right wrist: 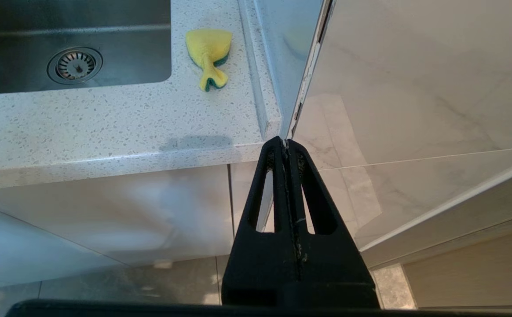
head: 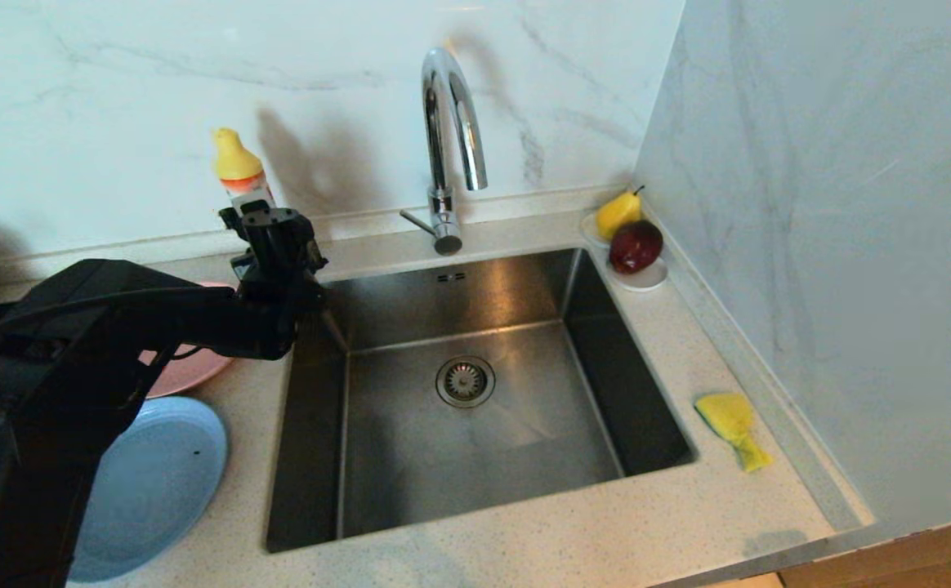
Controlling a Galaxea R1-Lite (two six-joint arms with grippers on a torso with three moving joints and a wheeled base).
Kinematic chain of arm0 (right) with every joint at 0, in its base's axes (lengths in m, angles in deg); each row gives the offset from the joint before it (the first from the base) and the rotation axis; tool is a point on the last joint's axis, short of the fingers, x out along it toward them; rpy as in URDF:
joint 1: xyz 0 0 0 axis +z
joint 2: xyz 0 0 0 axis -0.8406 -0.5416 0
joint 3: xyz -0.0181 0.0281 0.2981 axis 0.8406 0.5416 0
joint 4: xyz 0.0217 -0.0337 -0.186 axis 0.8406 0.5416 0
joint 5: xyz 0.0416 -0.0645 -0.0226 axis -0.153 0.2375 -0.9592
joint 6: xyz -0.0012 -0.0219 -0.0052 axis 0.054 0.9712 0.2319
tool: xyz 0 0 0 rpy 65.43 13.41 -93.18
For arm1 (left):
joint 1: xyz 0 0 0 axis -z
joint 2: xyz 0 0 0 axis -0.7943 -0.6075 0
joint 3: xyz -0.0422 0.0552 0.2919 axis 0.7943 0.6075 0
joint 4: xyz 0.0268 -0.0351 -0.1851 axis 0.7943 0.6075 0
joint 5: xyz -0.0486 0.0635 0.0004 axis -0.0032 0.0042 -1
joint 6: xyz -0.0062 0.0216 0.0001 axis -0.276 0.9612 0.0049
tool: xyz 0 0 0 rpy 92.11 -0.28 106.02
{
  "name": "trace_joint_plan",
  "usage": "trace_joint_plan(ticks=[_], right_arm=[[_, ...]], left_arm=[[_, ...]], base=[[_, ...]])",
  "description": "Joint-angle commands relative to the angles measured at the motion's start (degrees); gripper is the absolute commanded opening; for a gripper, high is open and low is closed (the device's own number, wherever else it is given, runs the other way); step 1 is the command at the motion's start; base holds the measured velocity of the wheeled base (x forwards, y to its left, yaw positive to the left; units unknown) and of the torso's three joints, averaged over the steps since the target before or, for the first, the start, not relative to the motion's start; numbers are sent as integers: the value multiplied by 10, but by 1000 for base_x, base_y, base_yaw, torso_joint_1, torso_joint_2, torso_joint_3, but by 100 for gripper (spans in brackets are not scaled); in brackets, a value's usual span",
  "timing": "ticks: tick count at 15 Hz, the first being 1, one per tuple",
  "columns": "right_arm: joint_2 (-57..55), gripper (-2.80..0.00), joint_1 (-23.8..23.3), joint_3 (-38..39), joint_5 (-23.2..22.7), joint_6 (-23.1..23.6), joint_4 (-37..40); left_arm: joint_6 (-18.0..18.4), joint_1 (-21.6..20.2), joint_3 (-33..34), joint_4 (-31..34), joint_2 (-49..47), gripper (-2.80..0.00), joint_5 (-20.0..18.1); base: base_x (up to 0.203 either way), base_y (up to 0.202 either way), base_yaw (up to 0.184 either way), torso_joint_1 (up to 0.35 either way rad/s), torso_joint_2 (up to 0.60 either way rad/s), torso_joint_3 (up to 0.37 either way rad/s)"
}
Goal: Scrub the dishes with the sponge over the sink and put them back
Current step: Place the dish soap on the table
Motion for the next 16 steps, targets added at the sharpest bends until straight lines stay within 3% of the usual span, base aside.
trace_joint_plan(ticks=[1, 11, 16], right_arm=[[0, -280, 0, 0, 0, 0, 0], [0, -280, 0, 0, 0, 0, 0], [0, -280, 0, 0, 0, 0, 0]], left_arm=[[0, -7, -16, -3, -22, -280, 4], [-4, -27, -87, -4, -41, -280, 5], [-1, -31, -101, -38, -64, -280, 12]], base=[[0, 0, 0, 0, 0, 0], [0, 0, 0, 0, 0, 0], [0, 0, 0, 0, 0, 0]])
